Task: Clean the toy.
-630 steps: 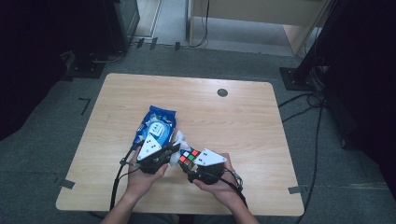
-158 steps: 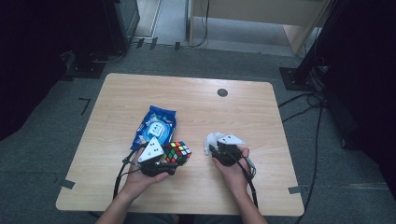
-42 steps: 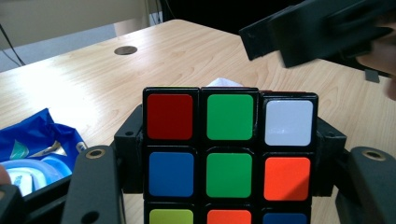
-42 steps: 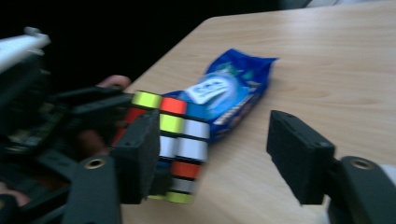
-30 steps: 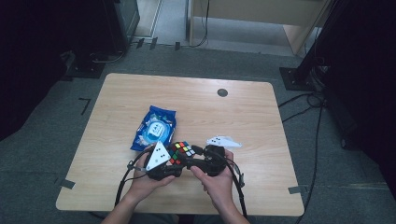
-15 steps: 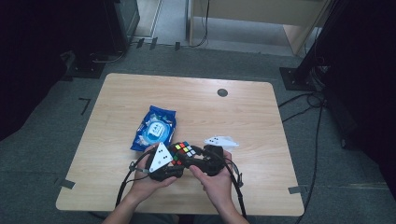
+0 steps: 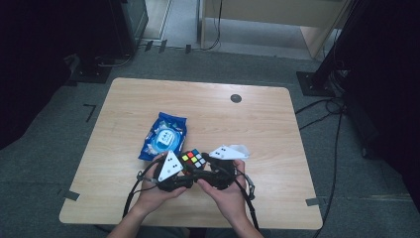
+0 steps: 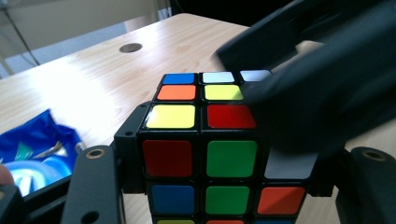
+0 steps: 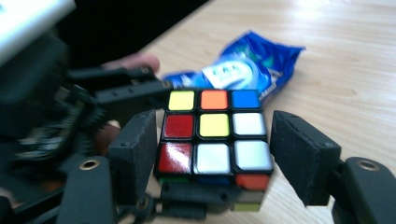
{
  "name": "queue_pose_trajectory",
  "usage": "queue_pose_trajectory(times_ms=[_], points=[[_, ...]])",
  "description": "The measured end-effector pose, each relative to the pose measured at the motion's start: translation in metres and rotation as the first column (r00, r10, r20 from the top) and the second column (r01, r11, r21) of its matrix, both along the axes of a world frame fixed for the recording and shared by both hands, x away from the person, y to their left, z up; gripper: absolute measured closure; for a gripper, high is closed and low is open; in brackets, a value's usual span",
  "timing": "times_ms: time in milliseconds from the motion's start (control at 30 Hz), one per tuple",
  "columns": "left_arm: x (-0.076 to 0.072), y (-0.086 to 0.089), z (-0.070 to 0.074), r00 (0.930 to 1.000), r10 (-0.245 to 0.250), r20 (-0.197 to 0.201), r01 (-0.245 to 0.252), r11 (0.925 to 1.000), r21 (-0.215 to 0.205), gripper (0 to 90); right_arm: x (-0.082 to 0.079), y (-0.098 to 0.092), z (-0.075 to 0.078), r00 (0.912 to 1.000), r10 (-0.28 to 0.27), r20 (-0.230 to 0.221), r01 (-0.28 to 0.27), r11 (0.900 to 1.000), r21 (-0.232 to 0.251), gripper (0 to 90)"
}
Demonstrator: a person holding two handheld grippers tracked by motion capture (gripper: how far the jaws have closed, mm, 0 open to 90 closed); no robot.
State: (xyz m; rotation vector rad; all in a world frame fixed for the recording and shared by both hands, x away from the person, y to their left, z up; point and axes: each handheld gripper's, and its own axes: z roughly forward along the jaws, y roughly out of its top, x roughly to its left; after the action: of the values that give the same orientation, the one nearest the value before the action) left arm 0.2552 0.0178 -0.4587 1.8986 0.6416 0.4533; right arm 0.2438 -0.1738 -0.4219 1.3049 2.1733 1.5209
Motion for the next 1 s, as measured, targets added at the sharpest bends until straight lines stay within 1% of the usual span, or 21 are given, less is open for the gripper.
queue_pose_trajectory(times_ms=[33,67,100,167,200,233,267,300,367,400,433,500,567,633,733,800,867,933,1000], points=[[0.002,0.003,0.0,0.9999,0.008,-0.012,-0.008,0.9999,-0.008,33.6,0.001,-0.005,0.002,1.0,0.002,-0.002,-0.002,1.0,0.029,32.7],[0.006,0.008,0.001,0.999,0.027,-0.036,-0.029,0.999,-0.034,33.6,0.001,-0.01,0.004,1.0,-0.002,0.004,0.002,0.999,0.046,32.7],[0.009,0.012,0.002,0.9979,0.036,-0.053,-0.039,0.9978,-0.053,33.6,0.002,-0.018,0.006,0.9998,-0.014,0.016,0.013,0.998,0.065,33.2],[0.015,0.024,0.004,0.9941,0.058,-0.091,-0.068,0.9927,-0.1,33.6,0.003,-0.029,0.005,0.9992,-0.032,0.025,0.029,0.996,0.089,34.1],[0.018,0.03,0.006,0.9919,0.072,-0.105,-0.084,0.9893,-0.119,33.6,0.004,-0.033,0.002,0.9993,-0.029,0.024,0.026,0.995,0.097,34.3],[0.02,0.034,0.007,0.9906,0.078,-0.112,-0.092,0.9871,-0.131,33.6,0.006,-0.034,-0.003,0.9997,-0.013,0.022,0.011,0.996,0.085,34.1],[0.021,0.036,0.008,0.9901,0.081,-0.115,-0.097,0.9851,-0.142,33.6,0.006,-0.032,-0.009,0.9997,-0.004,0.024,0.002,0.998,0.066,34.1],[0.021,0.038,0.01,0.9894,0.084,-0.118,-0.102,0.9832,-0.151,33.6,0.007,-0.029,-0.015,0.9995,0.017,0.025,-0.018,0.998,0.058,34.1],[0.021,0.039,0.012,0.9892,0.079,-0.124,-0.099,0.981,-0.167,33.6,0.005,-0.017,-0.024,0.9973,0.065,0.033,-0.066,0.997,0.025,32.6],[0.021,0.039,0.012,0.9894,0.073,-0.126,-0.095,0.9802,-0.174,33.6,0.005,-0.011,-0.027,0.996,0.079,0.04,-0.08,0.997,0.013,32.1],[0.021,0.038,0.013,0.9895,0.07,-0.127,-0.092,0.9799,-0.177,33.6,0.003,-0.003,-0.03,0.9935,0.1,0.054,-0.1,0.995,-0.006,31.7],[0.019,0.036,0.013,0.9893,0.062,-0.132,-0.086,0.9797,-0.181,33.6,0.001,0.007,-0.033,0.9914,0.104,0.079,-0.102,0.994,-0.03,31.5],[0.018,0.033,0.013,0.9895,0.053,-0.134,-0.078,0.9799,-0.184,33.6,-0.002,0.015,-0.034,0.9893,0.097,0.109,-0.093,0.995,-0.04,31.2],[0.016,0.029,0.013,0.9891,0.042,-0.141,-0.068,0.98,-0.187,33.6,-0.003,0.019,-0.035,0.9865,0.096,0.133,-0.092,0.995,-0.035,30.1],[0.014,0.025,0.013,0.9902,0.039,-0.134,-0.063,0.9817,-0.18,33.6,-0.004,0.02,-0.037,0.985,0.068,0.158,-0.062,0.997,-0.041,33.2],[0.014,0.024,0.013,0.9899,0.04,-0.136,-0.064,0.9821,-0.177,33.5,-0.004,0.018,-0.038,0.9829,0.07,0.17,-0.064,0.997,-0.04,33.7],[0.013,0.023,0.013,0.9894,0.04,-0.14,-0.064,0.983,-0.172,33.5,-0.004,0.017,-0.038,0.9811,0.082,0.175,-0.074,0.996,-0.052,33.8],[0.014,0.023,0.012,0.9887,0.035,-0.146,-0.059,0.9844,-0.166,33.5,-0.002,0.015,-0.039,0.9777,0.107,0.181,-0.095,0.993,-0.074,34.0],[0.014,0.021,0.012,0.9882,0.027,-0.151,-0.052,0.986,-0.158,33.3,-0.001,0.012,-0.039,0.9718,0.134,0.194,-0.117,0.988,-0.099,34.0]])
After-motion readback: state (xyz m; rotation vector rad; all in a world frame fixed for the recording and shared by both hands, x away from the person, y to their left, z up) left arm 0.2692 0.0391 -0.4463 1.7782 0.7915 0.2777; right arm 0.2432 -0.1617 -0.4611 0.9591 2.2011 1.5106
